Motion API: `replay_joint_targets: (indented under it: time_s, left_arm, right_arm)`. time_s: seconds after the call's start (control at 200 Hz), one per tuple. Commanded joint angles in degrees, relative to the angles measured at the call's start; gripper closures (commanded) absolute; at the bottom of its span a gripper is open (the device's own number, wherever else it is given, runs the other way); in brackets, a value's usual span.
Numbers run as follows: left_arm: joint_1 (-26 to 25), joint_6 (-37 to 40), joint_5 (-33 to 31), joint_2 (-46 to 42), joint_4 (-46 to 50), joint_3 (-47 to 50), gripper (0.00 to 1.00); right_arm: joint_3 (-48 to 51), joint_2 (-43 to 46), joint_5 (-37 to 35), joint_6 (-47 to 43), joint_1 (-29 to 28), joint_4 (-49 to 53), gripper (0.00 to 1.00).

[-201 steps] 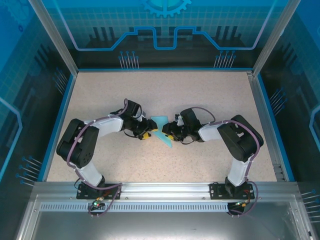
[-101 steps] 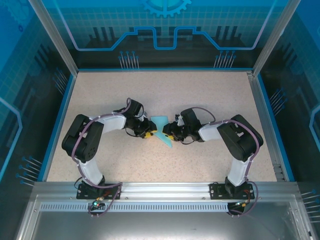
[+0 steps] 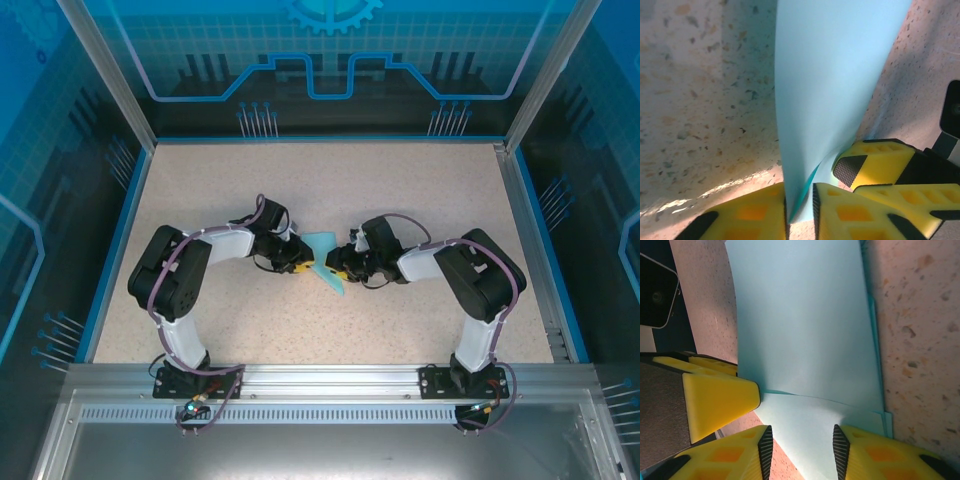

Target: Fold a paper plane with a square sheet of paper (pick it up from the middle)

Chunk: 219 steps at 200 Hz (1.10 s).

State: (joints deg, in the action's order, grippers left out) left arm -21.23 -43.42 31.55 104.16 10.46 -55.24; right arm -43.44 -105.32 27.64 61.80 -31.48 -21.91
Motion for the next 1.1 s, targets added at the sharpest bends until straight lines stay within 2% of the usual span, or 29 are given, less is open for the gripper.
replay_joint_targets:
  time_s: [0.0,0.145,0.31,0.395,0.635,0.935,1.09]
  left_arm:
    - [-0.9,0.4,1.7,0.2,-1.6,-0.5,0.83]
    - [-1.5,0.1,0.7,-0.4,-1.1,-0.4,0.89]
    - [-2.1,-1.3,-0.3,-1.9,0.3,-0.8,0.93]
    - [-2.7,-2.0,-0.8,-2.6,1.1,-1.2,0.94]
    - [-3.2,-2.7,-1.6,-3.3,3.7,-2.8,0.95]
    - [-3.2,-3.5,-1.4,-3.5,5.3,-3.8,0.95]
    - [-3.1,-3.7,-1.4,-3.8,5.6,-3.9,0.95]
  right_arm:
    - [1.0,-0.6,-5.5,-6.3,0.3,6.0,0.58]
    - [-1.3,4.6,-11.3,-15.0,-0.3,13.9,0.5]
    - [-0.2,11.1,-14.7,-24.4,-1.2,14.3,0.4]
    - [0.1,14.2,-19.5,-30.4,-3.1,16.1,0.37]
    - [3.9,19.8,-41.0,-49.4,-15.0,14.8,0.4]
    - [4.3,15.5,-50.1,-57.5,-21.9,10.9,0.49]
    - [3.0,11.7,-53.9,-58.7,-24.2,8.6,0.53]
